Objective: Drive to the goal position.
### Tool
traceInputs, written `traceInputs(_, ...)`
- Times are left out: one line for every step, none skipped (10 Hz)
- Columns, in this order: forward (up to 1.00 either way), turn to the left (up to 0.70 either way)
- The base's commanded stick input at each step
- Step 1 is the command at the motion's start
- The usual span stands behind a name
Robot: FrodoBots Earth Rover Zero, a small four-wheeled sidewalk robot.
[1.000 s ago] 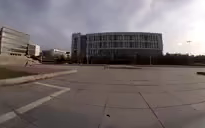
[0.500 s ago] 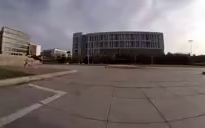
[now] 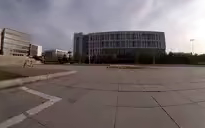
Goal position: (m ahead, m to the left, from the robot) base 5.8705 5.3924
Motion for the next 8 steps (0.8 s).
traceInputs(0.70, 0.00)
traceInputs(0.70, 0.00)
traceInputs(0.70, 0.10)
traceInputs(0.70, 0.14)
traceInputs(0.70, 0.14)
traceInputs(0.70, 0.07)
traceInputs(0.70, 0.01)
traceInputs(0.70, 0.00)
